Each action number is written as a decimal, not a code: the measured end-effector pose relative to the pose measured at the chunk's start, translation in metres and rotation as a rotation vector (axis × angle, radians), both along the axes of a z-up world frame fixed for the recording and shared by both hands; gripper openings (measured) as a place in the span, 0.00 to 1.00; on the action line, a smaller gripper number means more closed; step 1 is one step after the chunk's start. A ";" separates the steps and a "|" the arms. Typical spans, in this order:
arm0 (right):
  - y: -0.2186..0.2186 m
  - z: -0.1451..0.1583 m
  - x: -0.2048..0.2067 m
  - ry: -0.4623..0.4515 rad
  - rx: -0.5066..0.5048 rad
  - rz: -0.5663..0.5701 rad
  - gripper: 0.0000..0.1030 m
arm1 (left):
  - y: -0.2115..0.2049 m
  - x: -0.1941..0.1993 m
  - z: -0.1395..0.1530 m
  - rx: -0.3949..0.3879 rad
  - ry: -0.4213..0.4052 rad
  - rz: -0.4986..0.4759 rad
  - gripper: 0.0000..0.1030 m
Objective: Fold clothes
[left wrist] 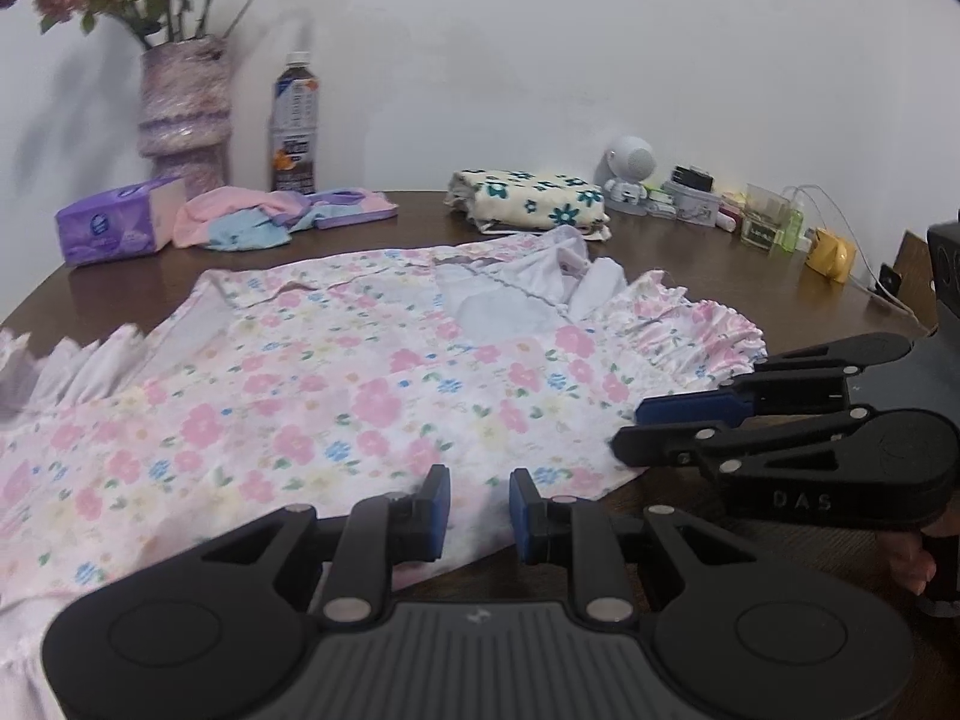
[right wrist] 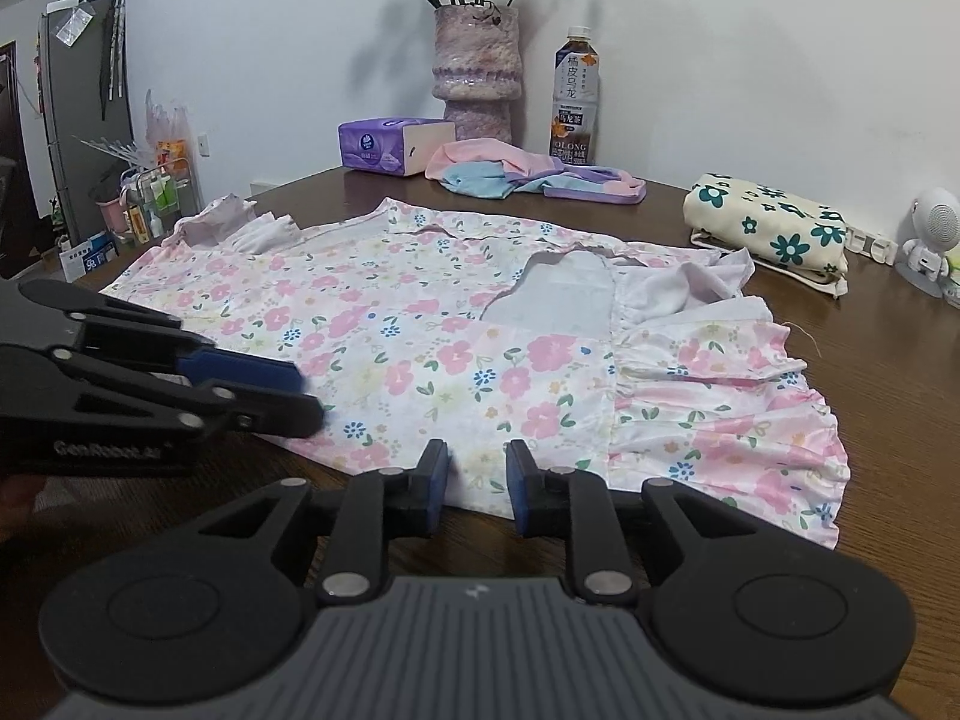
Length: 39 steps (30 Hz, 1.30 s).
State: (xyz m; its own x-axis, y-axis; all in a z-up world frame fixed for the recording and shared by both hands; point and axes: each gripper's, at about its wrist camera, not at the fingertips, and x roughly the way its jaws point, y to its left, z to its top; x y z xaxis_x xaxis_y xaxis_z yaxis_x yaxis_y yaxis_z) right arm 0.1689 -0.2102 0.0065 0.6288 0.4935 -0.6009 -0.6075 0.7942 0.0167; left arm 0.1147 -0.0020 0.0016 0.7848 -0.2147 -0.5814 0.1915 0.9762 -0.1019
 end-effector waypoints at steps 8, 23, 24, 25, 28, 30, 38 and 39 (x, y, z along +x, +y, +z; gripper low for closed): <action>0.000 0.000 0.000 0.000 0.000 0.000 0.20 | 0.033 -0.017 0.001 -0.014 0.001 0.080 0.18; -0.001 -0.001 0.000 -0.001 -0.002 -0.002 0.23 | 0.069 -0.036 0.002 -0.020 0.004 0.174 0.09; -0.001 -0.001 0.000 -0.001 -0.002 -0.002 0.23 | 0.068 -0.036 0.002 -0.016 0.003 0.175 0.09; -0.001 -0.001 0.000 -0.001 -0.002 -0.002 0.23 | 0.067 -0.037 0.003 -0.013 0.003 0.176 0.09; -0.001 -0.001 0.000 -0.001 -0.002 -0.003 0.24 | 0.064 -0.039 0.005 -0.002 -0.003 0.180 0.13; -0.001 -0.001 0.000 -0.001 -0.002 -0.003 0.24 | 0.060 -0.040 0.010 -0.001 -0.023 0.175 0.18; -0.001 -0.001 0.000 -0.001 -0.002 -0.003 0.24 | 0.018 -0.013 0.019 0.010 -0.038 0.043 0.22; -0.001 -0.001 0.000 -0.001 -0.002 -0.003 0.24 | 0.011 -0.008 0.017 0.013 -0.029 0.025 0.22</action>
State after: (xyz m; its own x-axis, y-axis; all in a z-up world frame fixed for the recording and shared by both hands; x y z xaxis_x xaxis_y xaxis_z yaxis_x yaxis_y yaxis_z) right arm 0.1687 -0.2109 0.0059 0.6308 0.4904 -0.6013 -0.6052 0.7960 0.0144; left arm 0.1068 0.0087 0.0189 0.8062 -0.1877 -0.5610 0.1699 0.9819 -0.0843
